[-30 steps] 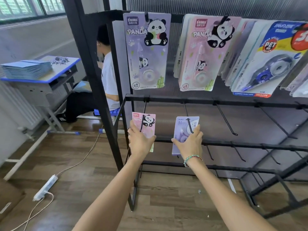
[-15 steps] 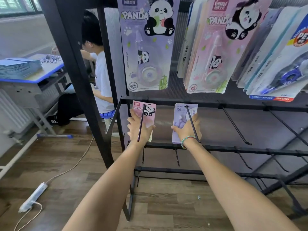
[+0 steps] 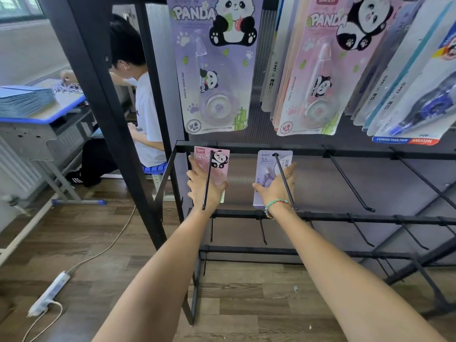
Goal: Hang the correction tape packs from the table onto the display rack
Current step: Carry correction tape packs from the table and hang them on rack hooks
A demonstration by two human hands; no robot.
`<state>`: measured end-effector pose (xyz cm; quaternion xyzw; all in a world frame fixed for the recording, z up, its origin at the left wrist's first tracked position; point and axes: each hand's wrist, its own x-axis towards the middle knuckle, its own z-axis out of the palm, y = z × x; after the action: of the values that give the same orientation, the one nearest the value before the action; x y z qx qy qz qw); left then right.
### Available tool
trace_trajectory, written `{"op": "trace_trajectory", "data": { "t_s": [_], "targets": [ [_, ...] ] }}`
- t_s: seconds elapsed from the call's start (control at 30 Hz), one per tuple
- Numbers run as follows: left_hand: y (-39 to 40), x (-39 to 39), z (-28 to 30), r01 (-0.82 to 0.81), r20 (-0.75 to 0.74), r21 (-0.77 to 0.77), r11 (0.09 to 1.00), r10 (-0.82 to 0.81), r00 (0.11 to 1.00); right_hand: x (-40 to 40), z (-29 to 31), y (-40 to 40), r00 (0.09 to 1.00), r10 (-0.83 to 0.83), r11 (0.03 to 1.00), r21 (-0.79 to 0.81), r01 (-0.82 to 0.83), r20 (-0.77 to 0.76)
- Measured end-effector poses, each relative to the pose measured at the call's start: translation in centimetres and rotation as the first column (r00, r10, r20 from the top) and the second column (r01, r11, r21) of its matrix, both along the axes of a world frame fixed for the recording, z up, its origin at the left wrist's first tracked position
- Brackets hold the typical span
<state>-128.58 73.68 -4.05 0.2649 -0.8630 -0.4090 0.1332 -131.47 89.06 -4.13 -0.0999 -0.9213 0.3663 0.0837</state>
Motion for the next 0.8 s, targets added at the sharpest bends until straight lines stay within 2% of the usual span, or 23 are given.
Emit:
{"op": "trace_trajectory", "data": {
  "t_s": [0.17, 0.33, 0.5, 0.63, 0.8],
  "targets": [
    [0.2, 0.6, 0.4, 0.016, 0.063, -0.148, 0.989, -0.006, 0.998, 0.2, 0.1, -0.1, 0.999, -0.008, 1.0, -0.028, 0.009, 0.035],
    [0.2, 2.0, -0.1, 0.085, 0.105, -0.155, 0.984, -0.069, 0.992, 1.4, -0.1, 0.1, 0.996, 0.033, 0.999, 0.012, -0.034, 0.079],
    [0.4, 4.2, -1.0, 0.187, 0.042, -0.141, 0.972, -0.183, 0.982, 3.7, 0.0, 0.5, 0.983, 0.156, 0.977, 0.133, -0.167, 0.092],
    [0.9, 6.5, -0.6, 0.284, 0.058, -0.155, 0.946, -0.279, 0.959, 6.3, 0.3, 1.2, 0.963, 0.252, 0.94, 0.213, -0.267, 0.096],
    [1.6, 10.0, 0.4, 0.322, 0.036, -0.235, 0.917, -0.323, 0.946, 10.0, 1.2, 2.1, 0.933, 0.349, 0.899, 0.251, -0.359, 0.081]
  ]
}}
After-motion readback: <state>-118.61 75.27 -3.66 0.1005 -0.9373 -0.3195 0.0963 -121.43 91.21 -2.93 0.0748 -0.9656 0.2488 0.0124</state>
